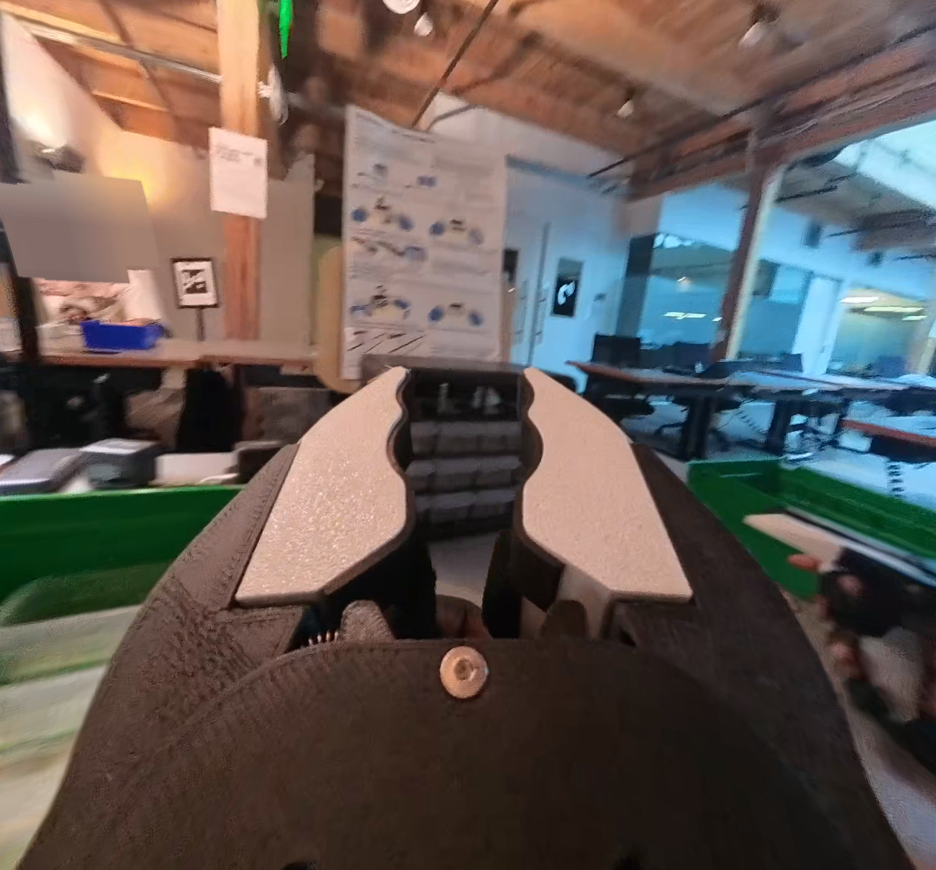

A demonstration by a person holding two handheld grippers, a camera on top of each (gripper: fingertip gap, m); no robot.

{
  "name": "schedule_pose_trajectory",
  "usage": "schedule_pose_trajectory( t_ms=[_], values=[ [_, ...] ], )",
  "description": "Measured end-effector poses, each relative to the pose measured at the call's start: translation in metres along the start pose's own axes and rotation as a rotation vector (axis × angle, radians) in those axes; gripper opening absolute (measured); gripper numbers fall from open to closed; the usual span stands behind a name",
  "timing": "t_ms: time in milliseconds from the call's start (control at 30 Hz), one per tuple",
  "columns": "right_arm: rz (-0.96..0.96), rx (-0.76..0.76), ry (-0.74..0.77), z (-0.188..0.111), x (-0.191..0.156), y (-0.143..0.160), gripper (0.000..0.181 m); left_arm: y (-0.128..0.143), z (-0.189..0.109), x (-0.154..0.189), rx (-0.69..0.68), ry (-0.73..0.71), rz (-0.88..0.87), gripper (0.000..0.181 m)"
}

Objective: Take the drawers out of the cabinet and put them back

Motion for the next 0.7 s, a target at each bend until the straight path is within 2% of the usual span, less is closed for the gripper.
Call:
schedule_pose_trajectory(
  t_ms=[67, 100, 233, 333, 433, 500, 567, 700],
  values=[
    [0.077, 0.029, 0.027, 0.016, -0.015, 0.01, 0.075, 0.032, 0.025, 0.021, -0.025, 0.021, -0.021, 0.041],
    [0.097, 0.021, 0.053, 0.026, -0.018, 0.02, 0.073, 0.056, 0.038, 0.021, -0.071, -0.007, -0.013, 0.044],
    [0.066, -0.143, 0.103, 0.06, -0.026, 0.061, 0.074, 0.155, 0.081, -0.014, -0.316, -0.163, 0.0, 0.052],
    [0.06, -0.185, 0.162, 0.061, -0.021, 0.066, 0.06, 0.2, 0.097, -0.041, -0.424, -0.235, 0.105, 0.053],
    [0.165, -0.243, 0.171, 0.061, -0.015, 0.074, 0.052, 0.232, 0.103, -0.059, -0.474, -0.262, 0.187, 0.053],
    [0.219, -0.287, 0.147, 0.062, -0.015, 0.079, 0.05, 0.235, 0.11, -0.063, -0.473, -0.269, 0.163, 0.053],
    [0.194, -0.299, 0.121, 0.063, -0.02, 0.08, 0.045, 0.234, 0.114, -0.068, -0.438, -0.275, 0.183, 0.052],
    [0.096, -0.388, 0.094, 0.07, -0.029, 0.089, 0.045, 0.243, 0.123, -0.07, -0.481, -0.23, 0.207, 0.05]
  ],
)
Point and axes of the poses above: each gripper's, where its closed fingertips meet, z out along the fingers, y out of its underside, x = y × z across the jaws, the point moved 4 cm from there along -z, back along the fingers, and after that the axes turned 9 degrees about x, right-handed, at the moved point
